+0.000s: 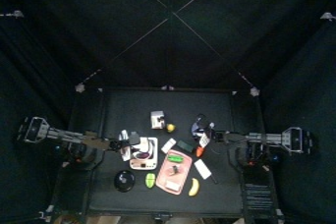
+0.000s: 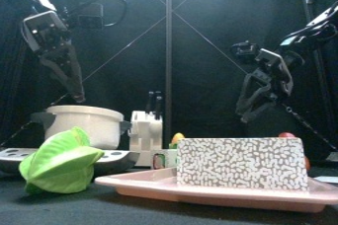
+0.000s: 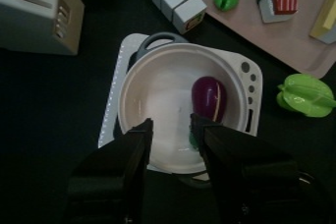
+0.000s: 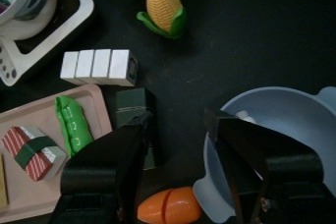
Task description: Grab eggplant
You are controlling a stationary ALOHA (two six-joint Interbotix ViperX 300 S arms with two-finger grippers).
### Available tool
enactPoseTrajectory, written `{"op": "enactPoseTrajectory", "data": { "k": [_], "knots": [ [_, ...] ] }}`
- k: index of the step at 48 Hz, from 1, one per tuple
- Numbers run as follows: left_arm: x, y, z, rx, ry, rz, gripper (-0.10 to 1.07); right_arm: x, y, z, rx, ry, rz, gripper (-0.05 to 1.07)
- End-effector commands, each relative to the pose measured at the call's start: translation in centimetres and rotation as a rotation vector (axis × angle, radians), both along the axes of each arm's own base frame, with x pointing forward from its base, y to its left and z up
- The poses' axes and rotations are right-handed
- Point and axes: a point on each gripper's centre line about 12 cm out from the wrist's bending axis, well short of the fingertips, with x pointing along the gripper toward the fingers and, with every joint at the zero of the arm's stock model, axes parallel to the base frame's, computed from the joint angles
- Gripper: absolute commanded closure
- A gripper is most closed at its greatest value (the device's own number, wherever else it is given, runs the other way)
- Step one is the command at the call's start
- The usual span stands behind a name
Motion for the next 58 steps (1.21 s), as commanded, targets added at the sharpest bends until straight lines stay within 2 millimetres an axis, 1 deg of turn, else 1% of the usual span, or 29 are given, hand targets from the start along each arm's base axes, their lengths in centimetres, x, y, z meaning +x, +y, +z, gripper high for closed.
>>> {"op": "enactPoseTrajectory", "data": {
  "k": [1,7,11,18,29,48,58],
  "knots": [
    [1.2,-0.1,0.8,-0.001,-0.022,-0.003,0.2,0.6,-0.1,1.0,-0.006,-0.031,0.002,0.2],
    [2.0,-0.3,0.8,-0.014,-0.006,0.009,0.19,0.6,-0.1,0.8,-0.004,-0.024,0.002,0.2],
    [2.3,-0.3,0.4,-0.015,0.013,0.011,0.17,0.7,-0.1,0.7,-0.003,-0.021,0.004,0.2],
    [2.5,-0.3,-0.4,-0.01,0.043,0.012,0.11,0.9,-0.1,0.6,-0.002,-0.016,0.004,0.2],
    [2.7,-0.5,-0.7,0.002,0.053,-0.001,0.03,1.0,-0.1,0.6,-0.005,-0.014,0.007,0.2],
    [3.3,-0.6,-1.8,0.022,0.087,-0.02,0.03,1.3,-0.2,0.4,-0.003,-0.007,0.006,0.2],
    [3.6,-1.1,-2.4,0.049,0.115,-0.079,0.03,1.3,-0.2,0.4,-0.003,-0.007,0.006,0.2]
  ]
}}
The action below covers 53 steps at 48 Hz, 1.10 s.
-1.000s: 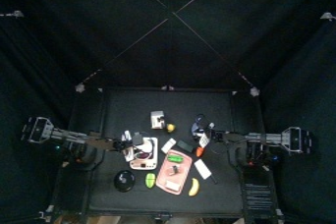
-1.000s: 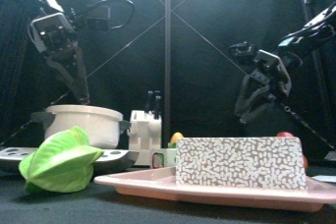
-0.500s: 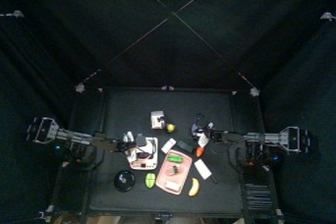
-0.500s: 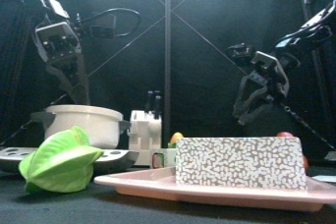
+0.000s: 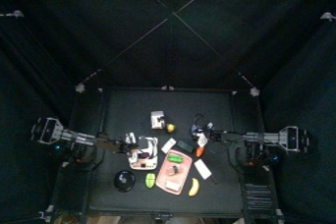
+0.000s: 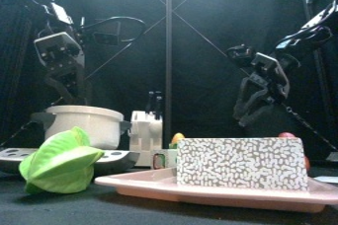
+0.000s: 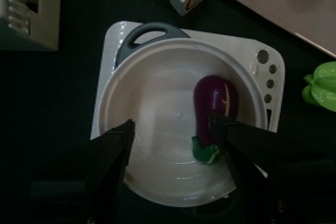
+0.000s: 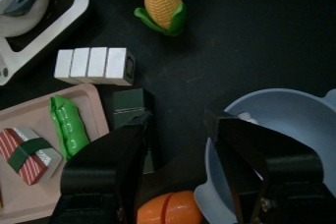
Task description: Grab eggplant
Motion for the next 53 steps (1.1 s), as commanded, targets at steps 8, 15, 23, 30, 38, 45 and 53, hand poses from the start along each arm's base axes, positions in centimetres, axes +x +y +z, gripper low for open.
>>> {"op": "enactPoseTrajectory", "data": {
  "k": [8,15,23,30,38,45,53],
  "knots": [
    [1.3,-0.6,0.5,0.01,-0.008,-0.058,0.03,0.5,-0.1,1.0,-0.008,-0.031,0.004,0.2],
    [1.5,-0.7,0.6,0.018,-0.006,-0.089,0.03,0.5,-0.1,0.9,-0.008,-0.027,0.005,0.2],
    [1.4,-0.8,-0.1,0.017,0.023,-0.112,0.03,0.6,-0.1,0.8,-0.007,-0.023,0.005,0.2],
    [1.6,-0.8,-0.9,0.01,0.053,-0.111,0.03,0.9,-0.1,0.7,-0.009,-0.021,0.007,0.2],
    [1.7,-0.6,-1.4,0.016,0.068,-0.113,0.03,0.9,-0.2,0.6,-0.008,-0.015,0.007,0.2],
    [1.7,-0.2,-1.3,0.016,0.068,-0.098,0.03,0.9,-0.2,0.5,-0.007,-0.012,0.007,0.2],
    [1.8,0.5,-1.4,0.017,0.071,-0.077,0.07,0.9,-0.2,0.4,-0.007,-0.01,0.007,0.2]
  ]
}}
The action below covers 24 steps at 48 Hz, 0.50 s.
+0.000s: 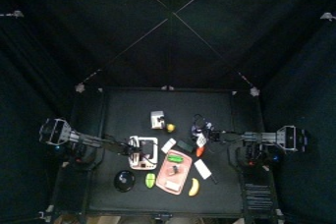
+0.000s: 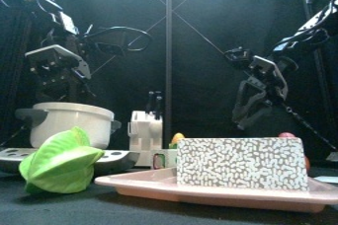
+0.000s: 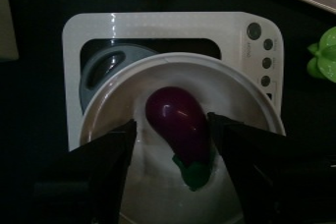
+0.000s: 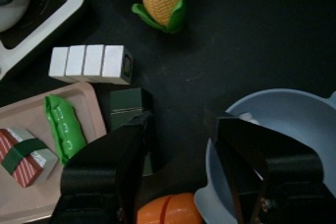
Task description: Grab eggplant
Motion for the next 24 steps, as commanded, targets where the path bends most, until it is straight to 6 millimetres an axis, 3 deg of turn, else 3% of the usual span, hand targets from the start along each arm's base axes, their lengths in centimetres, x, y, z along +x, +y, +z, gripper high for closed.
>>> {"op": "enactPoseTrajectory", "data": {
  "k": [1,13,24],
  "knots": [
    [0.8,0.5,0.9,0.003,-0.034,0.013,0.08,0.5,-0.1,1.0,-0.01,-0.033,0.005,0.2],
    [1.2,1.8,1.3,0.026,-0.054,0.027,0.19,0.5,-0.1,0.9,-0.009,-0.03,0.005,0.2],
    [1.8,2.9,1.7,0.042,-0.09,0.036,0.2,0.6,-0.1,1.0,-0.009,-0.03,0.005,0.2]
  ]
}}
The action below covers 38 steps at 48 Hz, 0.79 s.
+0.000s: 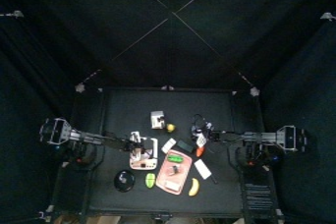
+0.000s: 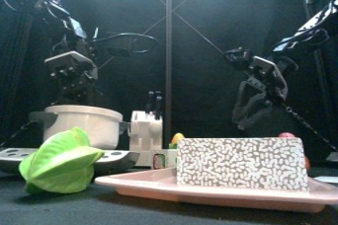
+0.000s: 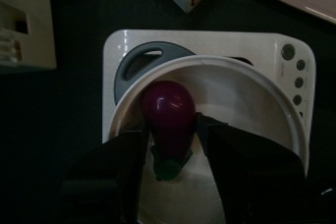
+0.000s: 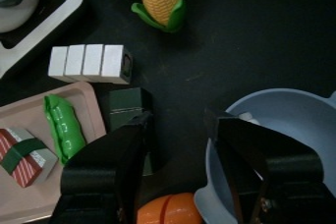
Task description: Grab eggplant
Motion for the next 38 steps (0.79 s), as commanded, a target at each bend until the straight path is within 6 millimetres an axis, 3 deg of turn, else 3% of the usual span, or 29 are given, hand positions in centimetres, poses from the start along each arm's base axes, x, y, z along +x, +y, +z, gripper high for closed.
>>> {"op": "enactPoseTrajectory", "data": {
  "k": [1,20,38],
  "knots": [
    [1.0,0.5,1.0,0.007,-0.048,0.002,0.2,0.5,-0.1,1.0,-0.009,-0.032,0.005,0.2],
    [1.0,0.4,1.5,0.006,-0.058,0.005,0.21,0.5,0.0,1.0,-0.008,-0.032,0.005,0.2],
    [0.1,-0.2,4.0,0.016,-0.092,-0.004,0.21,0.6,0.2,1.0,-0.005,-0.035,0.01,0.2]
  ]
}}
